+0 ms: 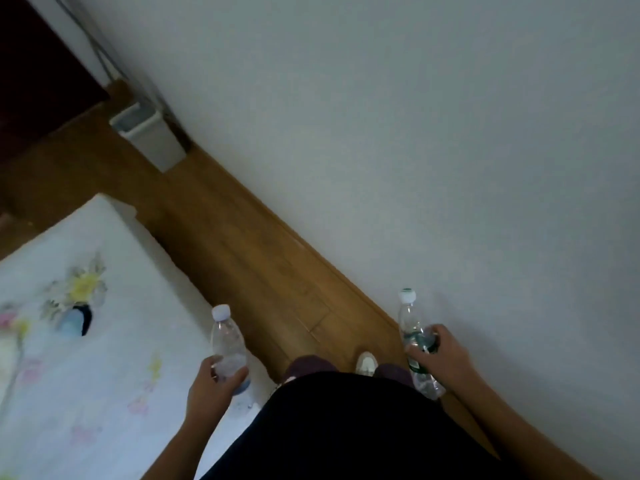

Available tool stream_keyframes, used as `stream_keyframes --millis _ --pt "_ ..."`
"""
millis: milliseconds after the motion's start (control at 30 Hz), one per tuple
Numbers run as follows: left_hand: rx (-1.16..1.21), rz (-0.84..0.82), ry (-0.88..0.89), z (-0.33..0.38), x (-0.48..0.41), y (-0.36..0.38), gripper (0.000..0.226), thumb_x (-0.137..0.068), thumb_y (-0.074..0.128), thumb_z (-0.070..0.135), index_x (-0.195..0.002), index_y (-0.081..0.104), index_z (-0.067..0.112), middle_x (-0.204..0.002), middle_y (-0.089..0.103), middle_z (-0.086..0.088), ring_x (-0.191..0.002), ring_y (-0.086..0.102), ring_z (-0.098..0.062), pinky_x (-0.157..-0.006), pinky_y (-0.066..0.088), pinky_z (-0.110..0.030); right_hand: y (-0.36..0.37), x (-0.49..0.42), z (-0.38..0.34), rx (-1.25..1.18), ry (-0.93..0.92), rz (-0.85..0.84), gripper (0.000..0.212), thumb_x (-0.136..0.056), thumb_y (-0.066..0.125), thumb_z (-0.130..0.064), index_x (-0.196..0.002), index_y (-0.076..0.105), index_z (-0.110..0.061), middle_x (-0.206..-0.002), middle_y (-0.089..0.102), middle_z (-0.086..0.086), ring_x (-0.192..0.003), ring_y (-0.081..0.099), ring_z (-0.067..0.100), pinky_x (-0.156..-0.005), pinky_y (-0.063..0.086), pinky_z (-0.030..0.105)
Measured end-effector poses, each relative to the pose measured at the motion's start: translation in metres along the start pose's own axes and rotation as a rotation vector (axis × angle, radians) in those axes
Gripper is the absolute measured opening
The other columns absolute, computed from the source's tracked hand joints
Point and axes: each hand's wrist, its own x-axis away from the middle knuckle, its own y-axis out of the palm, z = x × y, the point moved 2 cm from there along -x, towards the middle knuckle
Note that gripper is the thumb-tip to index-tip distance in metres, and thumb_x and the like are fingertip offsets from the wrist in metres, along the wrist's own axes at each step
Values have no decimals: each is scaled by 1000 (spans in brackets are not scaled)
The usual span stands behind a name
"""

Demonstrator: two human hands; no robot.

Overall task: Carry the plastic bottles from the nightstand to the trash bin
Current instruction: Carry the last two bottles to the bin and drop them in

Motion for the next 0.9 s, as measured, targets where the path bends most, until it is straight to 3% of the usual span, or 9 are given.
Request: stream_keyframes --millis 100,200,400,567,733,900 --pt "121 95 -149 -18 8 -11 71 -74 77 56 -125 53 13 -111 66 -9 -96 66 -30 -81 51 -40 6 -45 -70 98 -132 -145 55 -76 80 -44 -118 52 -24 -103 66 0 -89 63 20 -74 47 31" --pt "223 178 -303 -42 7 -18 93 -48 65 74 -119 57 14 -108 69 -9 -96 67 -31 -84 51 -43 22 -85 -141 178 -254 -260 58 -78 77 -47 -124 49 -24 -108 63 -2 -93 63 20 -73 48 29" --pt "352 268 -505 -61 -10 -33 95 -40 69 69 -113 59 10 -106 66 -12 -95 62 -31 -82 45 -39 78 -145 -266 308 -413 -406 61 -78 76 -49 -128 49 -25 -113 62 -4 -101 63 19 -84 52 33" --pt "389 255 -580 -78 -75 -61 103 -30 70 81 -104 61 10 -98 67 -10 -92 65 -30 -85 50 -42 119 -184 -337 381 -400 -417 60 -79 76 -47 -126 48 -23 -111 62 -1 -97 61 20 -82 50 33" --pt "422 295 -480 -8 -149 -140 91 -55 71 57 -129 54 8 -125 65 -16 -108 63 -34 -90 47 -42 138 -221 -398 393 -374 -365 54 -77 80 -39 -119 51 -21 -106 66 5 -89 62 21 -76 46 33" --pt "403 341 -366 40 -238 -212 71 -79 80 46 -133 51 9 -127 65 -14 -112 64 -34 -90 47 -42 151 -258 -454 387 -335 -338 52 -78 80 -36 -118 52 -19 -105 66 5 -91 61 24 -76 45 34"
